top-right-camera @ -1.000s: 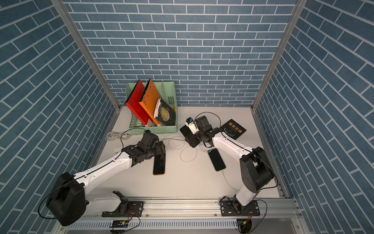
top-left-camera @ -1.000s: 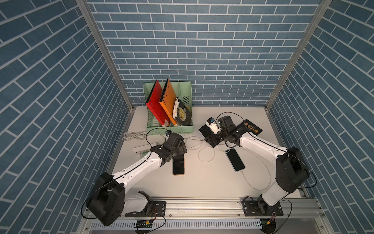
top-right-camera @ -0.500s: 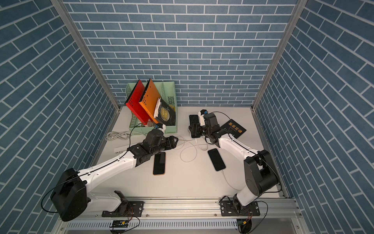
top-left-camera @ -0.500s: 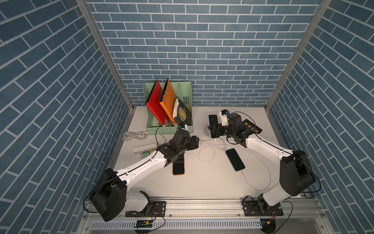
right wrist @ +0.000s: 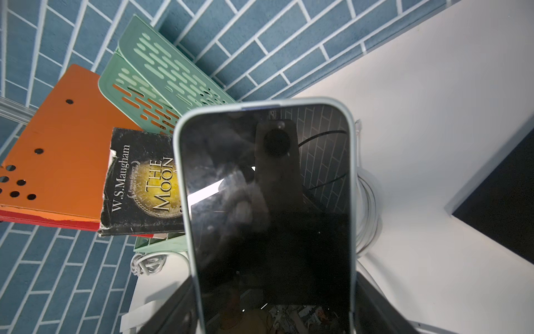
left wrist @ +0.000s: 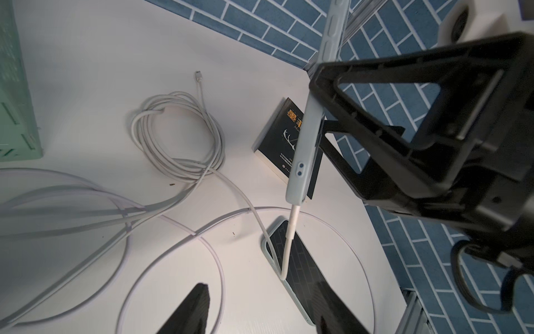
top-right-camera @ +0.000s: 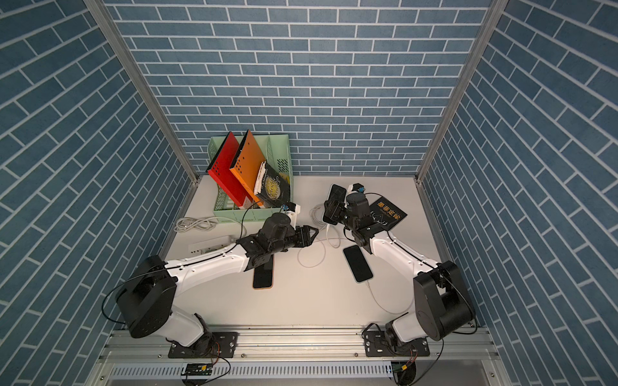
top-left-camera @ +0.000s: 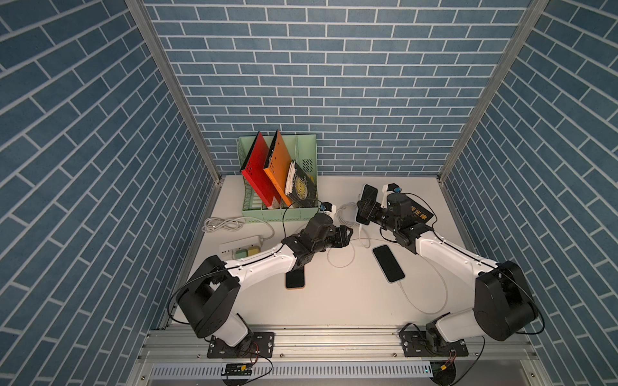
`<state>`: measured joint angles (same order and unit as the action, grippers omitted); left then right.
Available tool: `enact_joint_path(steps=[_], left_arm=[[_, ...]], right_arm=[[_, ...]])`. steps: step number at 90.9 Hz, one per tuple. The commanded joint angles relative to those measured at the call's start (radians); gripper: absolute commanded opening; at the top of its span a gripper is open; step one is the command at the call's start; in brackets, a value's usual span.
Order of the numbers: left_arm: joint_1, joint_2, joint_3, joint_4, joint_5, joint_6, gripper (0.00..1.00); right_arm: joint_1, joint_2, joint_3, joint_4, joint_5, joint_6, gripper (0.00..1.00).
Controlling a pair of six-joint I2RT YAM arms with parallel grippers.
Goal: Unplug the charging cable from the phone
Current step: Remove the charging cable from the phone.
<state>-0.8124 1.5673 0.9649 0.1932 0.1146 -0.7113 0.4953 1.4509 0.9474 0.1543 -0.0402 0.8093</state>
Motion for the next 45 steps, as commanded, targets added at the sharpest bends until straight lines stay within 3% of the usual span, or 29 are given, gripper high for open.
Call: enact_joint_path(steps=[1,45], left_arm=[[-0.021,0.035,0.041,0.044,0.028,0.021,0.59],[-0.039,0.141,0.116,0.056,0.056,0.041,0.50]], right_arm=[[-0.003,-0.047,-0.011,0.086,0.049,0.064,0.38],[-0.004,-0.079,-0.025,0.095,0.061,0.095,0.36]])
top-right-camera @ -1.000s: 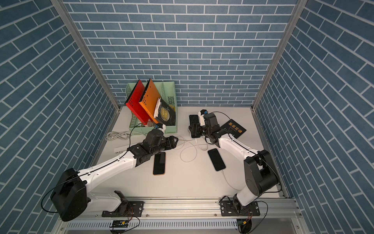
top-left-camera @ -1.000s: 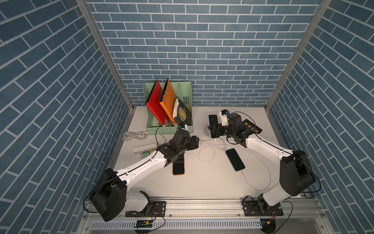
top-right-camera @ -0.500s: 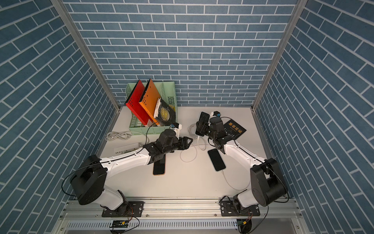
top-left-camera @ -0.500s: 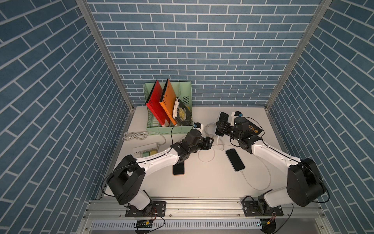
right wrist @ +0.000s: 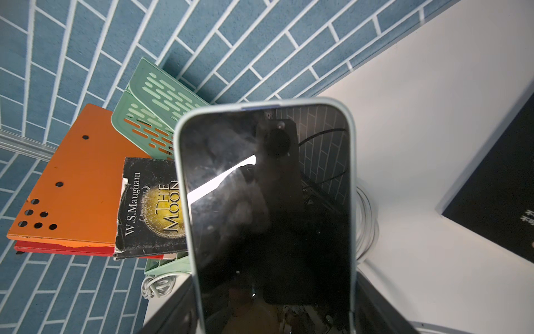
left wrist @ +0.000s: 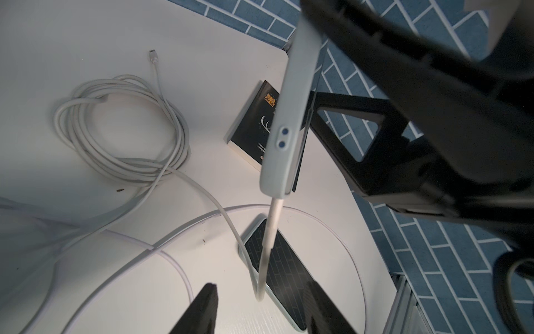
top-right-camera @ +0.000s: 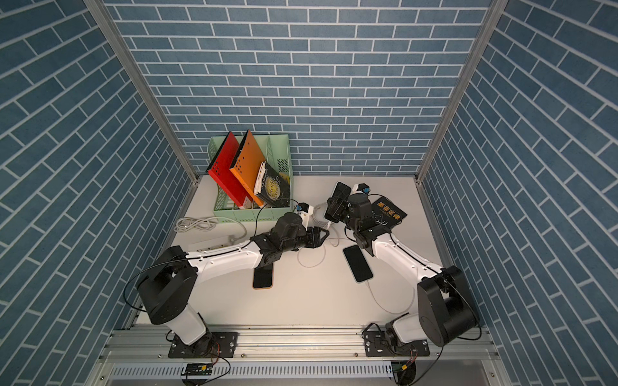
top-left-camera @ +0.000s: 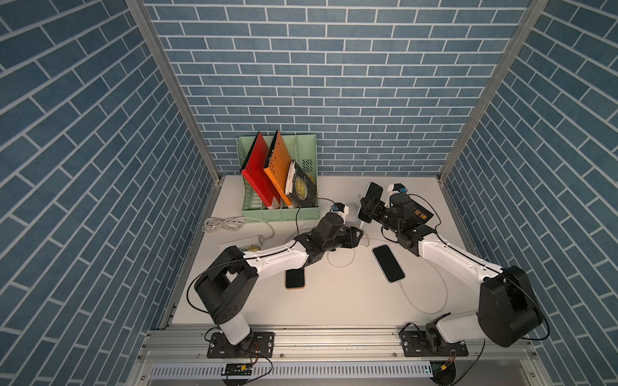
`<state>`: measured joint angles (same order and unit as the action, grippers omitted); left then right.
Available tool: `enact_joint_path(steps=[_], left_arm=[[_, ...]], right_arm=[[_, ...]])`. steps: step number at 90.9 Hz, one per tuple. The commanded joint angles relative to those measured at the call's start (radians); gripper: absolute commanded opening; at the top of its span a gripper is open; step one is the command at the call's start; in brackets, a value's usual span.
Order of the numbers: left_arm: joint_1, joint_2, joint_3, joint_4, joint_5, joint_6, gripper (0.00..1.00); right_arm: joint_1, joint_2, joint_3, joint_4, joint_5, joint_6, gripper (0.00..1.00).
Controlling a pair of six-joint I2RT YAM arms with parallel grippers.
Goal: Unplug the charging cable from the phone
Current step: Remove the charging cable from the phone.
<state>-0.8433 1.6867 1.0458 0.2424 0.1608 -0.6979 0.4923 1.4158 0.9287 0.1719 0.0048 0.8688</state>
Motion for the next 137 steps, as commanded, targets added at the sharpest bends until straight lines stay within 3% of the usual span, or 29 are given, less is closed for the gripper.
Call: enact_joint_path(steps=[1,80,114,120,137], left_arm=[[-0.008,0.024,0.036,0.006,0.009,0.027,0.50],[-0.005,0.077,0.096,-0.050,-0.019,0.074,0.22],[-0.005,0.077,0.095,-0.055,-0.022,0.072,0.22],[-0.005,0.076,0.093,-0.055,-0.021,0.072,0.15],[-0.005,0.073,0.094,-0.064,-0.026,0.077,0.09]], right_arm=[[-0.001,-0.045,-0.007,0.077,0.016,0.036,0.36],[-0.012,-0.059,-0.020,0.095,-0.021,0.059,0.35],[-0.015,-0.071,-0.033,0.106,-0.025,0.071,0.35],[-0.015,-0.071,-0.034,0.106,-0.025,0.070,0.35],[-0.015,-0.074,-0.037,0.107,-0.028,0.069,0.35]])
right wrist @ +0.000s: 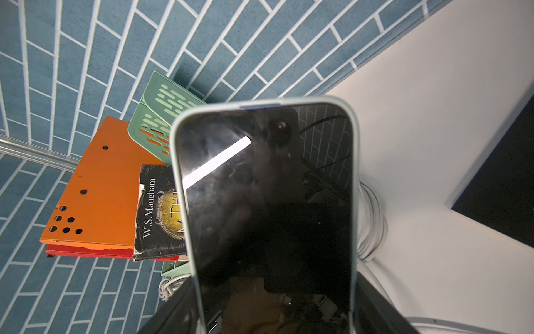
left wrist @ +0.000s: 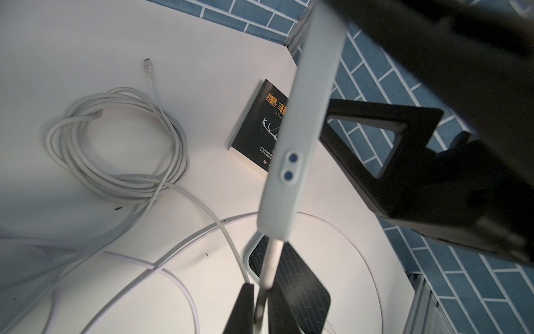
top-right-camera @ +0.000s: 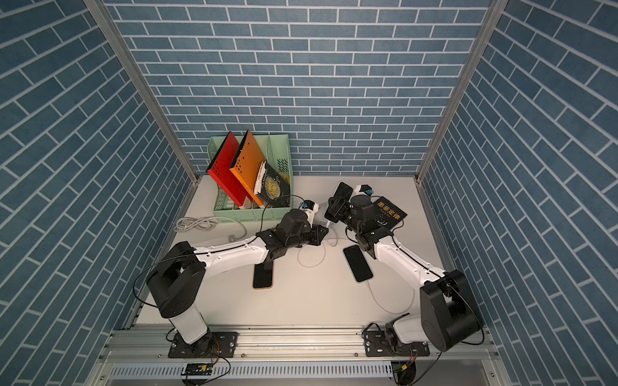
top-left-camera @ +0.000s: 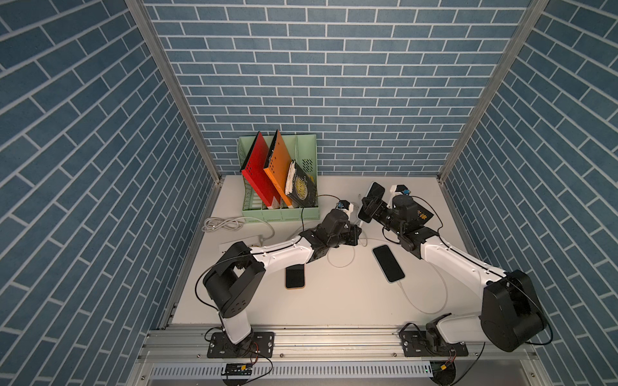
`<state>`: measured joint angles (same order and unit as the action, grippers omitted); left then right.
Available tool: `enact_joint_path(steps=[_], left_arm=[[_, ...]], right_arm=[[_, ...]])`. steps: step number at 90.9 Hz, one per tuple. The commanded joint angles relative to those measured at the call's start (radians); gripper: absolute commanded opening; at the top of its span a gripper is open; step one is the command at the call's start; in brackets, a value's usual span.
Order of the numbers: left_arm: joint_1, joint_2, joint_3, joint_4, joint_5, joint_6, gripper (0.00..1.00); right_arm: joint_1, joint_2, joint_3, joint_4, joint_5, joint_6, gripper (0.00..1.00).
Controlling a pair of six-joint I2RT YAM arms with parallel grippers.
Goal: Unplug the charging cable from the phone
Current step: Remove the charging cable from the phone.
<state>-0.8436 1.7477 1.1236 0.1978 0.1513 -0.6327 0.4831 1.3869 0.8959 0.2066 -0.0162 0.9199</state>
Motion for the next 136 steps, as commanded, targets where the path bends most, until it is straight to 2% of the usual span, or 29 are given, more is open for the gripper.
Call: enact_joint_path(steps=[1,12,31,136], left_arm=[[-0.005,0.012,0.016,-0.019,-0.018,0.013,0.09],[-0.005,0.009,0.017,-0.026,-0.019,0.019,0.03],[-0.005,0.004,0.014,-0.035,-0.023,0.029,0.00],[-0.005,-0.011,0.015,-0.058,-0.036,0.048,0.00]], right_arm=[[-0.007,-0.045,-0.005,0.071,-0.007,0.018,0.35],[-0.009,-0.046,-0.007,0.071,-0.010,0.015,0.35],[-0.014,-0.045,-0.010,0.072,-0.017,0.013,0.34],[-0.049,0.004,0.034,0.079,-0.055,0.006,0.31]])
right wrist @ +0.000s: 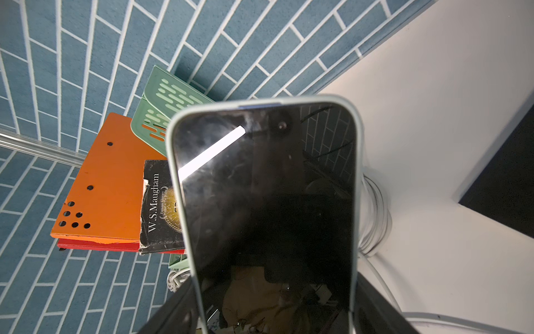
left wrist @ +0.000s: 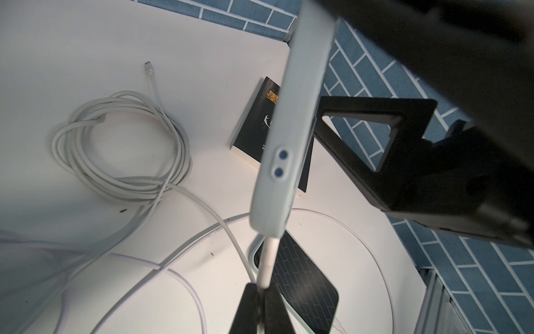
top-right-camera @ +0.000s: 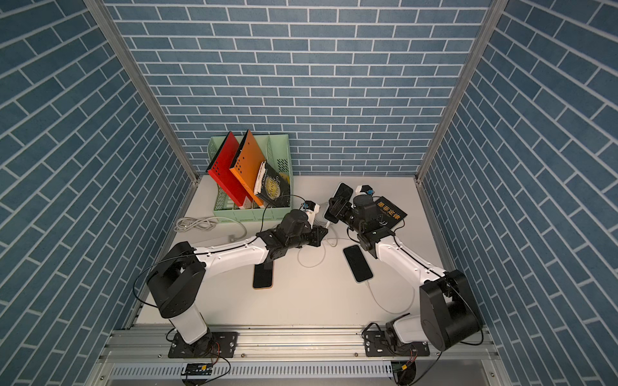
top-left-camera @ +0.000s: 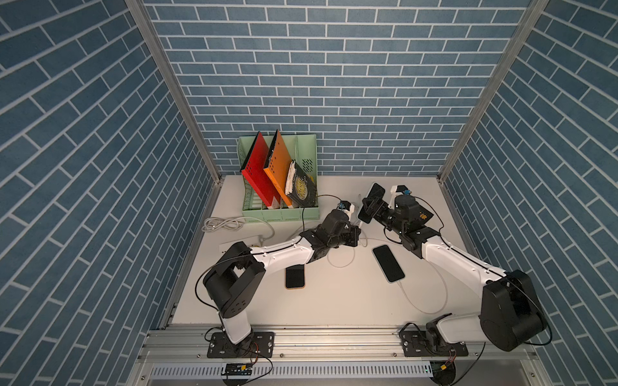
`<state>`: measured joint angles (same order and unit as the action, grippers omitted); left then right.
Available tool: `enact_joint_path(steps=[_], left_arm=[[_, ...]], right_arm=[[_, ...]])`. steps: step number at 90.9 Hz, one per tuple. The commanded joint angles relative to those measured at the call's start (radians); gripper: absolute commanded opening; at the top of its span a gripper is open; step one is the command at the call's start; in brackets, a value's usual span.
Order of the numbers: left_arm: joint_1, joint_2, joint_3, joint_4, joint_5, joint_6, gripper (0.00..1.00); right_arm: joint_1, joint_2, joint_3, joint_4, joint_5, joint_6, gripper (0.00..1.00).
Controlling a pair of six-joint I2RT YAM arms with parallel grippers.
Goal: Unplug the charging cable from the phone
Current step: Remove the charging cable from the phone.
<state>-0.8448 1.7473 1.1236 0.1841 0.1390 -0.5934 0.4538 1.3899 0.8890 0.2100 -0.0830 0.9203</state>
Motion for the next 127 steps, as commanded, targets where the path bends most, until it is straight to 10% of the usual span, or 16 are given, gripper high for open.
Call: enact_joint_path(steps=[1,82,127], left_arm=[[-0.004,-0.012,0.016,-0.044,-0.025,0.009,0.00],[-0.004,-0.012,0.041,-0.076,-0.052,0.021,0.00],[0.007,0.247,0.352,-0.125,-0.072,0.008,0.00]], right_arm=[[-0.020,0.003,0.042,0.075,0.011,0.006,0.31],[-0.066,0.006,0.071,0.050,-0.014,-0.014,0.29],[-0.235,-0.358,-0.225,-0.064,-0.024,-0.062,0.30]])
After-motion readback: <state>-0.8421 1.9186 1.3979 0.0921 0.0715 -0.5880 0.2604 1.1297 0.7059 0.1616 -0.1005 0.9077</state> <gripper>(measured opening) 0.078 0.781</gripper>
